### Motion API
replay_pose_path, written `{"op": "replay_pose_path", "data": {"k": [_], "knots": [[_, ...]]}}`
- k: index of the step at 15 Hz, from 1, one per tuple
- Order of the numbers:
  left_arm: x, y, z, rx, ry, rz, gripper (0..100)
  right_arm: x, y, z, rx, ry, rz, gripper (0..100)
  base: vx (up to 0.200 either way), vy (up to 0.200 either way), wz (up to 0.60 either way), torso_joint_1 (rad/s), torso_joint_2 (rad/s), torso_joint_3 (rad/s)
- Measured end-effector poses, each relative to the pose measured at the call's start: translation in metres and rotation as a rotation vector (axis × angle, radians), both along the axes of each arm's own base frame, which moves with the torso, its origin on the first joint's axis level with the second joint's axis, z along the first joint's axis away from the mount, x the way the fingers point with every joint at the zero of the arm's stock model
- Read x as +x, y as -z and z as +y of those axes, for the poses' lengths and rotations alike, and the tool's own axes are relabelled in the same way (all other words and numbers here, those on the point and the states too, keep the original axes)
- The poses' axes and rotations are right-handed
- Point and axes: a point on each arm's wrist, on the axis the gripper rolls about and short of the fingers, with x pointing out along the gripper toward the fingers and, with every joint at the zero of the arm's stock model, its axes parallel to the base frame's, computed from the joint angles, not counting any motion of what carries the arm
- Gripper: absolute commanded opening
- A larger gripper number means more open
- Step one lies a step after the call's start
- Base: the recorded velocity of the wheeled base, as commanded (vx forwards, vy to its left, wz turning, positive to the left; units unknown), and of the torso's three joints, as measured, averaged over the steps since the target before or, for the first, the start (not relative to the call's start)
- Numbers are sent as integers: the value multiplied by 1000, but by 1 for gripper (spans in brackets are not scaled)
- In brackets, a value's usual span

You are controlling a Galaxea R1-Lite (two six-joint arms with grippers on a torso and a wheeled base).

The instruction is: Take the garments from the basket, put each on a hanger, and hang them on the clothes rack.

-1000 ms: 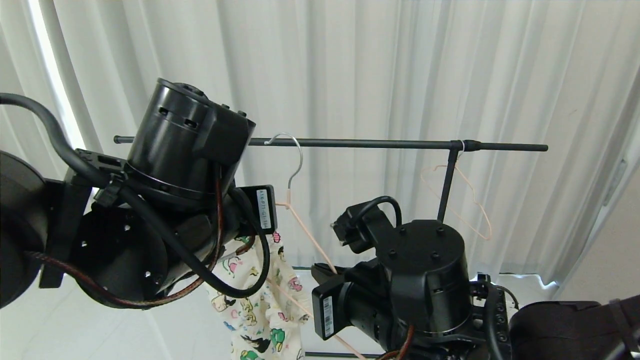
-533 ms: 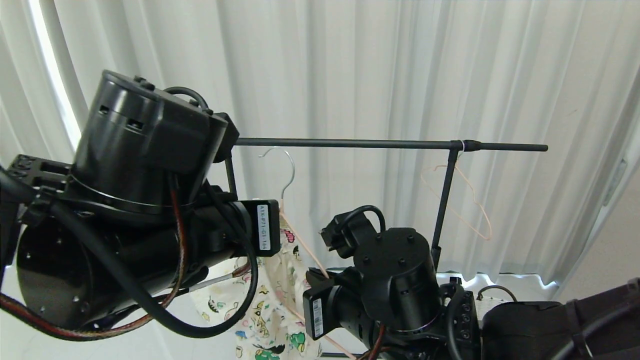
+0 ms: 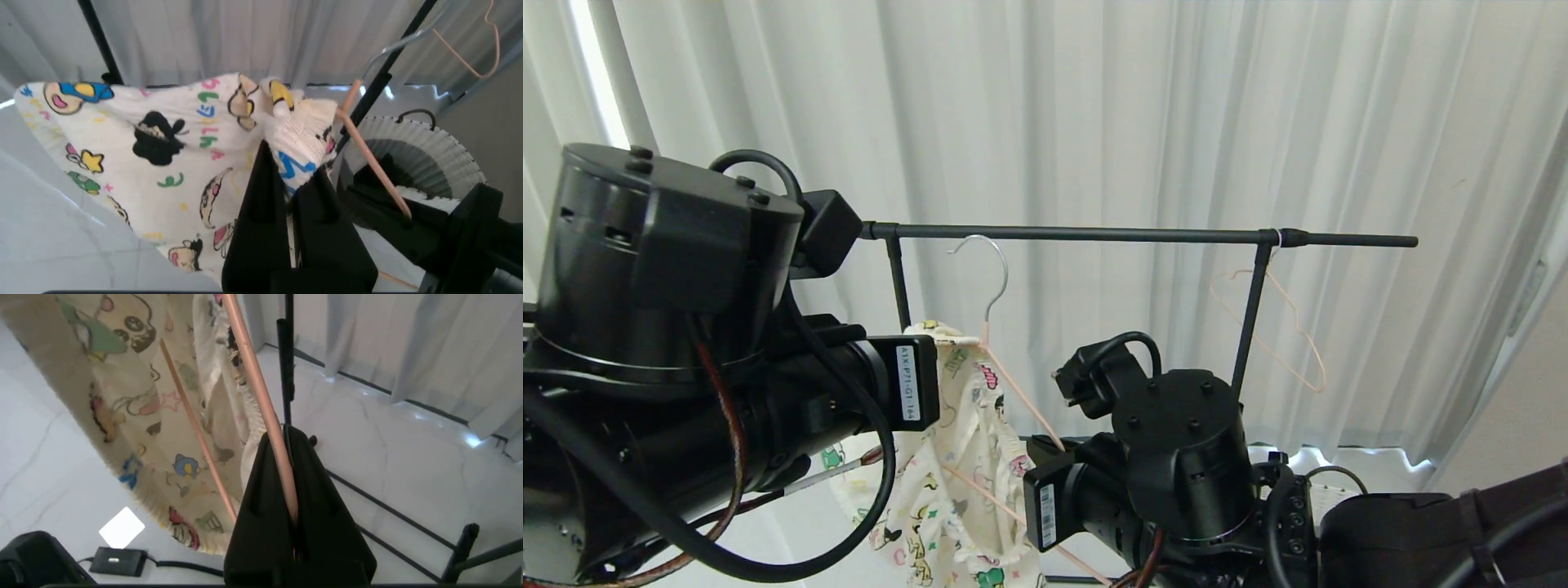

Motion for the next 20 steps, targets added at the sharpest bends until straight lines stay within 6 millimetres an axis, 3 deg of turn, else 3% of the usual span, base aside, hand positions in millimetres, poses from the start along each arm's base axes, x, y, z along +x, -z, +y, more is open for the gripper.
{"op": "replay_pose_path", "data": {"k": [1, 8, 12, 16, 20], "knots": [[-1, 0, -1, 1, 6, 0, 100, 0, -1, 0, 2, -1, -3, 0, 0, 0, 0, 0, 0, 0], [-8, -3, 4, -12, 12, -12, 100, -1, -18, -2, 52, 21, -118, 0, 0, 0, 0, 0, 0, 0], [-26, 0, 8, -15, 68, -15, 100, 1, -19, -7, 54, 19, -194, 0, 0, 0, 0, 0, 0, 0], [-55, 9, 32, 185, 223, -91, 100, -2, -7, -35, 4, 30, -231, 0, 0, 0, 0, 0, 0, 0], [-84, 17, 63, 280, 413, -179, 100, -19, 5, -74, -46, 8, -282, 0, 0, 0, 0, 0, 0, 0]]}}
